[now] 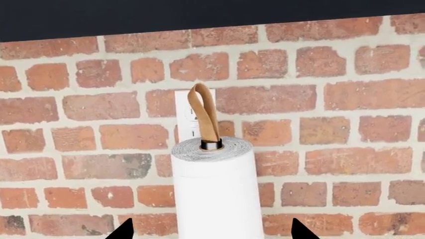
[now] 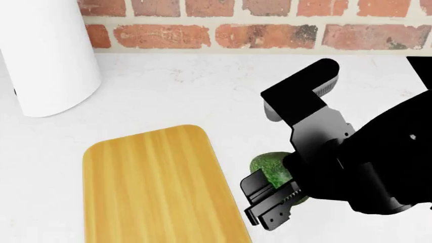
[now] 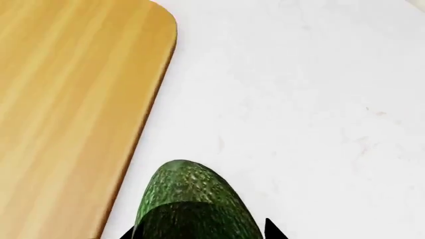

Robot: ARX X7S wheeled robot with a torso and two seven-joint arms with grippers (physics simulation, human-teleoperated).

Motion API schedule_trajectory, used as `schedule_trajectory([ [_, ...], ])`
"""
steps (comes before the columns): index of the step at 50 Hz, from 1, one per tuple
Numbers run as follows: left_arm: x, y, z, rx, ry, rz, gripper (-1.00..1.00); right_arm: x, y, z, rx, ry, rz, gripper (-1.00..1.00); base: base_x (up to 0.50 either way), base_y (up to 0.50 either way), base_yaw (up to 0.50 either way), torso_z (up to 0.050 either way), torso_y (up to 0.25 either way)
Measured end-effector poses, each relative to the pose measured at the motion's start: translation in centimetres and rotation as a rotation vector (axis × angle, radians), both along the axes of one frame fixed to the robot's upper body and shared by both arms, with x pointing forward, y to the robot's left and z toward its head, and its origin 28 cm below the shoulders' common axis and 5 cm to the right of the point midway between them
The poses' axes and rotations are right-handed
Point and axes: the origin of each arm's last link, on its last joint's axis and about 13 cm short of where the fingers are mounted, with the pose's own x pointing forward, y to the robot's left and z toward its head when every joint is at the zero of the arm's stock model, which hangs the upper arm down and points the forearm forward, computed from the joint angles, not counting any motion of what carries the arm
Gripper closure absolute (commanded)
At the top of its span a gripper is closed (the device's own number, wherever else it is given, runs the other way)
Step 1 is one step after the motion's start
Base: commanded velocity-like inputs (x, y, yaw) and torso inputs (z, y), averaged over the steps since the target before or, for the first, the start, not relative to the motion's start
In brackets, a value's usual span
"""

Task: Place the avocado, onion, tomato and bell pepper on the cutting board.

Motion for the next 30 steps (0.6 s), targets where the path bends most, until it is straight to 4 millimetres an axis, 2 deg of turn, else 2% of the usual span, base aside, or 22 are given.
schedule_trajectory([
  [8, -0.1, 0.0, 0.0, 0.001, -0.001, -0.002, -1.0, 0.6, 1.0, 2.4, -0.006, -0.058, 0.037, 1.0, 0.0, 0.0, 0.0, 0.0, 0.0],
  [16, -0.1, 0.0, 0.0, -0.002, -0.001, -0.003, -1.0, 1.3, 2.2, 4.0, -0.014, -0.098, 0.077, 1.0, 0.0, 0.0, 0.0, 0.0, 0.0],
  [30, -0.1, 0.2, 0.1, -0.006, -0.002, 0.001, -1.0, 3.2, 4.9, 5.2, -0.016, -0.142, 0.16, 1.0, 0.0, 0.0, 0.0, 0.0, 0.0],
])
